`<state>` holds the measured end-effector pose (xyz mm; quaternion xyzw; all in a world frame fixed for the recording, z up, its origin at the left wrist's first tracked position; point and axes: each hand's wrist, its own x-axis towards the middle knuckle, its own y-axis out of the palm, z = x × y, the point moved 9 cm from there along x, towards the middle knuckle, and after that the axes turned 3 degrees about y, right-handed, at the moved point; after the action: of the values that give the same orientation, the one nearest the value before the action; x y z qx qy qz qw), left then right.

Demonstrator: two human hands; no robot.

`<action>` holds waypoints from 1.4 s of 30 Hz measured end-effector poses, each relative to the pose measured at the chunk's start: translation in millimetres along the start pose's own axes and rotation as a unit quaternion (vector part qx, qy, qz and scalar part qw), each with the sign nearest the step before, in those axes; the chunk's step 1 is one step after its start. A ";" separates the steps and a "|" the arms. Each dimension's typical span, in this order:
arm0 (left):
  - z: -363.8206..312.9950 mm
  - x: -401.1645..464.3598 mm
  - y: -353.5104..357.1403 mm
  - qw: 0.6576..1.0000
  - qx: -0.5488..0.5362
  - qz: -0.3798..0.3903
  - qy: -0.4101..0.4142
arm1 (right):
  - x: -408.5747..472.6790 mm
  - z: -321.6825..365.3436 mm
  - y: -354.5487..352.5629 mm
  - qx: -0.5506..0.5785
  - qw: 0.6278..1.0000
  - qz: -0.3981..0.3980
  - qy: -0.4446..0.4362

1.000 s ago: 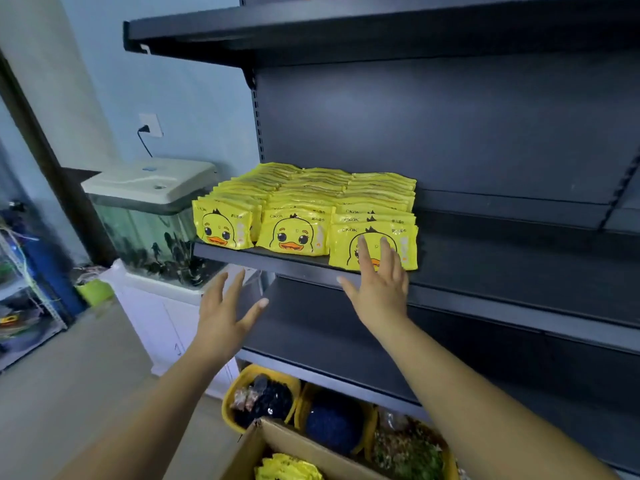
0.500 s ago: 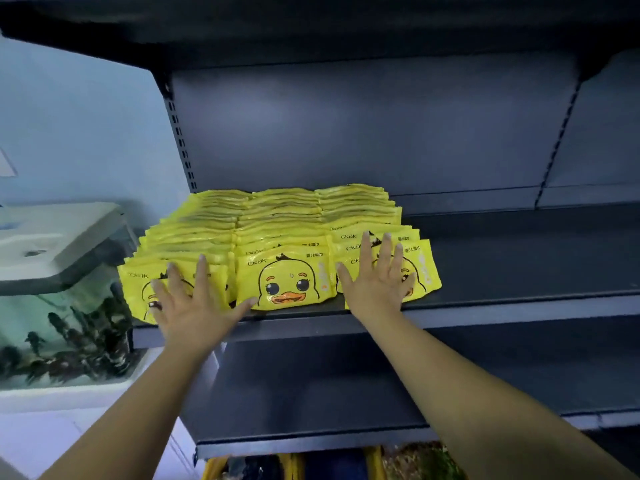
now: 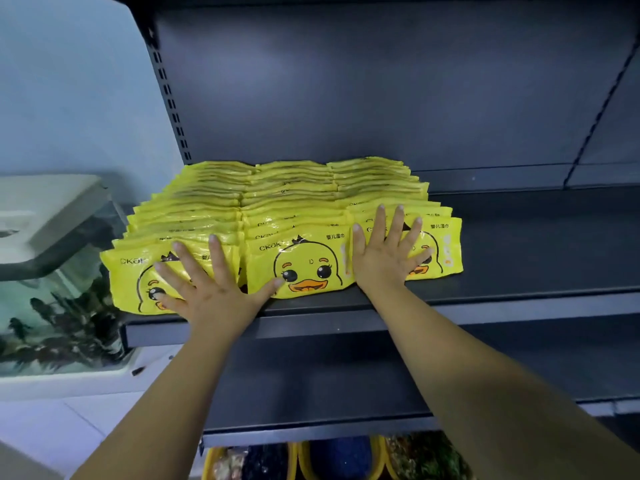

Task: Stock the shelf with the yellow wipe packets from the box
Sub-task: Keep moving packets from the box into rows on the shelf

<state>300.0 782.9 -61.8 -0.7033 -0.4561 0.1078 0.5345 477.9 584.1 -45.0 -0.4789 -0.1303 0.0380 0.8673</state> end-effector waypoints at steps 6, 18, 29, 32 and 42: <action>0.7 -10.3 -17.6 0.996 -0.073 -0.023 0.041 | -41.1 -23.2 -20.5 -0.021 0.994 -0.039 -0.103; -73.0 -146.9 -27.9 0.939 -0.198 0.013 0.281 | -148.3 -75.8 -21.0 -0.040 0.981 -0.001 -0.188; -13.5 -349.0 90.9 0.892 -0.088 0.228 0.381 | -274.1 -247.5 60.5 -0.101 0.961 0.254 -0.032; 10.8 -379.9 123.6 0.889 -0.074 0.294 0.344 | -308.2 -294.4 94.3 -0.103 0.938 0.330 0.018; 88.8 -467.7 241.0 0.867 -0.003 0.476 0.148 | -372.9 -403.8 188.3 -0.132 0.894 0.420 0.086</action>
<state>107.9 484.0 -459.9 -0.8444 0.0183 0.2426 0.4774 235.8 282.8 -478.8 -0.6002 0.1546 0.3401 0.7072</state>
